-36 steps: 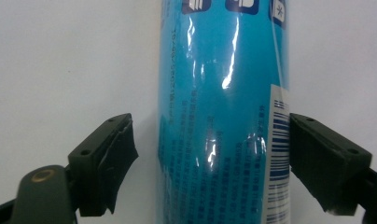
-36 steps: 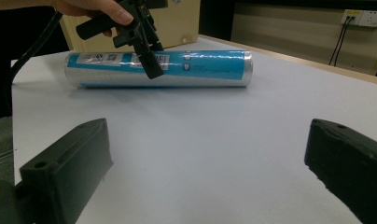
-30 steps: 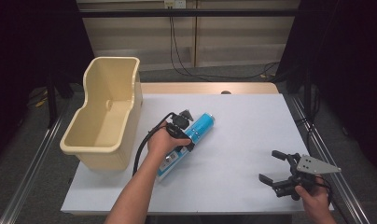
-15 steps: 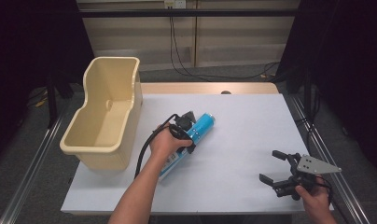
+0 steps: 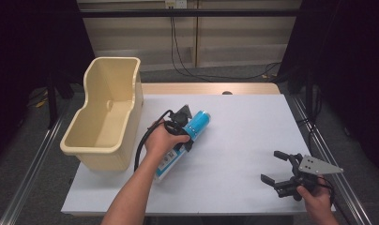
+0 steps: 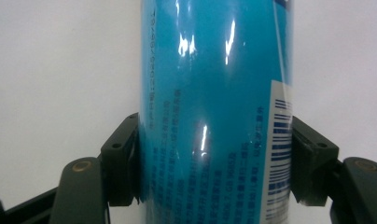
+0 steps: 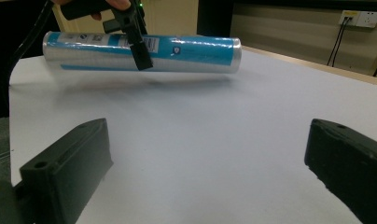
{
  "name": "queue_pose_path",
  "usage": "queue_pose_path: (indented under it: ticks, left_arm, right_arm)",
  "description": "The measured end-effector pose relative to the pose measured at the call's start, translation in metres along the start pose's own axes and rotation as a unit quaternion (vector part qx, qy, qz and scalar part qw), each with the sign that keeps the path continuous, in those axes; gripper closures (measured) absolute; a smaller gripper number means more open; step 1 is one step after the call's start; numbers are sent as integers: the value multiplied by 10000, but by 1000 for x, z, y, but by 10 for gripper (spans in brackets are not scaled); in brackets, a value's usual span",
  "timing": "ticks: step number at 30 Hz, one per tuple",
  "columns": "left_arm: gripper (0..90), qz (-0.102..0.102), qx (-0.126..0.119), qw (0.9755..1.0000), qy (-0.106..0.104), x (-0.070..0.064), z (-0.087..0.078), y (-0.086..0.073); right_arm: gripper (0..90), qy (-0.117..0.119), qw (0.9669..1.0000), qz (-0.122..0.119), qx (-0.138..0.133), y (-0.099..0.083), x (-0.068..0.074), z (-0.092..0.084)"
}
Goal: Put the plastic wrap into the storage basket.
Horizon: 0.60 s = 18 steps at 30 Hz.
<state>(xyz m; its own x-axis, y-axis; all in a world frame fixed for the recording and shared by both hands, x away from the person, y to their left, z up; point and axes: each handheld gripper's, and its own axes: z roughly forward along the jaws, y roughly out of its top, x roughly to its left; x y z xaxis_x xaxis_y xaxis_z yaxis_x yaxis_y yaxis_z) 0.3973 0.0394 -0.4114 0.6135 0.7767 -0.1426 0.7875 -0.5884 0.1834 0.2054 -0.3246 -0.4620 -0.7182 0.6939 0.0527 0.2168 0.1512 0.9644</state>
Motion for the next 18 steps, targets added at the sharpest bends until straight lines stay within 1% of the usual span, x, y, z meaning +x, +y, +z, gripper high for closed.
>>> queue_pose_path:
  ticks: [2,5,7,13,17,18]
  left_arm:
    - [321,-20,43,10000,54,0,-7,0]
    - [321,-107,21,9999,20,2,-17,-1]
    - [321,-102,-25,9999,37,3,-24,-2]
    - [321,-159,-14,9998,70,3,-41,-2]
    - [321,-181,-28,9998,122,2,-50,-1]
    - [321,-181,-28,9998,122,2,-50,-1]
  right_arm:
    - [0,1,10000,12,-4,0,0,0]
    - [0,-11,10000,7,-21,1,0,-1]
    - [0,-11,10000,22,-29,1,0,-1]
    - [0,15,10000,-3,-20,0,1,0]
    - [0,21,10000,-5,-28,1,1,1]
    - [0,21,10000,-5,-28,1,1,1]
